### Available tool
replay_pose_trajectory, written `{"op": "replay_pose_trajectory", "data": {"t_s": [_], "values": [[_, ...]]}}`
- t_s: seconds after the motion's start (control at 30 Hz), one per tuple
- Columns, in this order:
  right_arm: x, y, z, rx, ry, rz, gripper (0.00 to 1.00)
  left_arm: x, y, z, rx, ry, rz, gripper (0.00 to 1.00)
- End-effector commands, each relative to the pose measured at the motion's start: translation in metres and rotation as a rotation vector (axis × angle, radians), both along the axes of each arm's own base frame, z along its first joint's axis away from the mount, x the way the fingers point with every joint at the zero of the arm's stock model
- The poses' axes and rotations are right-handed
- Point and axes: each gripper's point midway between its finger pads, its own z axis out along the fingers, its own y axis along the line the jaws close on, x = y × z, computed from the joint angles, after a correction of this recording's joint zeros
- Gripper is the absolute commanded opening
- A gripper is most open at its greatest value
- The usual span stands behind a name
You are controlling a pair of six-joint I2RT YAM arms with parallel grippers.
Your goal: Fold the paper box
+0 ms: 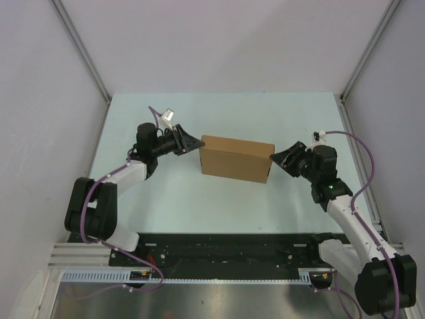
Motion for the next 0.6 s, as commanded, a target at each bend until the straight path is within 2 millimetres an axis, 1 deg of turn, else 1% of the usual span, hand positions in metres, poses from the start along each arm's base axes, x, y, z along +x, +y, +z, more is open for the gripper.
{"op": "replay_pose_trajectory", "data": {"t_s": [0.0,0.1,0.17,0.2,0.23,0.3,0.33,0.43,0.57], "values": [[-0.013,-0.019,-0.039,-0.110,0.126,-0.052,0.49,-0.018,0.015,-0.080,0.118,0.221,0.049,0.27],[-0.011,-0.020,-0.031,-0.108,0.114,-0.056,0.57,-0.019,0.015,-0.088,0.126,0.248,0.055,0.22],[-0.008,-0.020,-0.023,-0.106,0.099,-0.060,0.61,-0.019,0.016,-0.089,0.128,0.250,0.057,0.22],[-0.008,-0.021,-0.019,-0.105,0.091,-0.062,0.62,-0.019,0.016,-0.089,0.131,0.252,0.061,0.22],[-0.003,-0.022,-0.006,-0.101,0.063,-0.070,0.63,-0.018,0.017,-0.088,0.135,0.249,0.066,0.22],[0.002,-0.022,0.003,-0.113,0.049,-0.067,0.64,-0.018,0.017,-0.087,0.134,0.246,0.065,0.22],[0.006,-0.023,0.014,-0.112,0.028,-0.069,0.65,-0.018,0.017,-0.086,0.133,0.243,0.065,0.22],[0.014,-0.022,0.017,-0.111,0.025,-0.063,0.65,-0.017,0.017,-0.085,0.132,0.240,0.065,0.23],[0.024,-0.021,0.012,-0.091,0.026,-0.046,0.61,-0.019,0.016,-0.083,0.129,0.237,0.059,0.23]]}}
